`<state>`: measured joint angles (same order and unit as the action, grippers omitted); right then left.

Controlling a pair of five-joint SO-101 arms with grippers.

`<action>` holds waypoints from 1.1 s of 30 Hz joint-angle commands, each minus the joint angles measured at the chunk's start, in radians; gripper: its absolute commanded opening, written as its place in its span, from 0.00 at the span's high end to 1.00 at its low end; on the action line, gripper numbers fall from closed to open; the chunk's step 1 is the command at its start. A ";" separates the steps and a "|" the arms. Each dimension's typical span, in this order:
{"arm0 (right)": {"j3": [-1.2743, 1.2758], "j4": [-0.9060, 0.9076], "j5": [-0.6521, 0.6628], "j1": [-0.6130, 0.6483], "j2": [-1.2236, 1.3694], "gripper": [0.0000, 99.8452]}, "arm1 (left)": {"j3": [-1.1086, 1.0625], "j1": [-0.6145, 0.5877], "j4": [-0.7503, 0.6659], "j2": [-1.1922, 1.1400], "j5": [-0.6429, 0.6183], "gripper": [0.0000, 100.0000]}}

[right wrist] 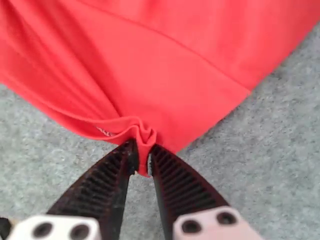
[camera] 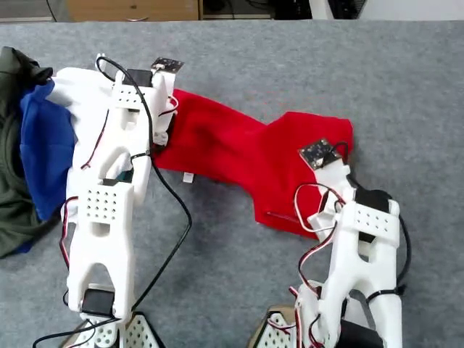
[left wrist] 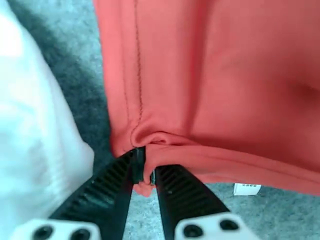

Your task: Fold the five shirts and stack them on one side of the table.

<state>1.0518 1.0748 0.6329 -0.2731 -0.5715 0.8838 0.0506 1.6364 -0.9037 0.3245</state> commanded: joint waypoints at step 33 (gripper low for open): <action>-0.185 0.123 0.038 -0.059 -0.024 0.71 | -0.083 -0.018 0.126 0.101 -0.147 0.76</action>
<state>0.9797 1.1347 0.6697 -0.2915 -0.5731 0.8255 0.0552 1.7423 -0.8991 0.2064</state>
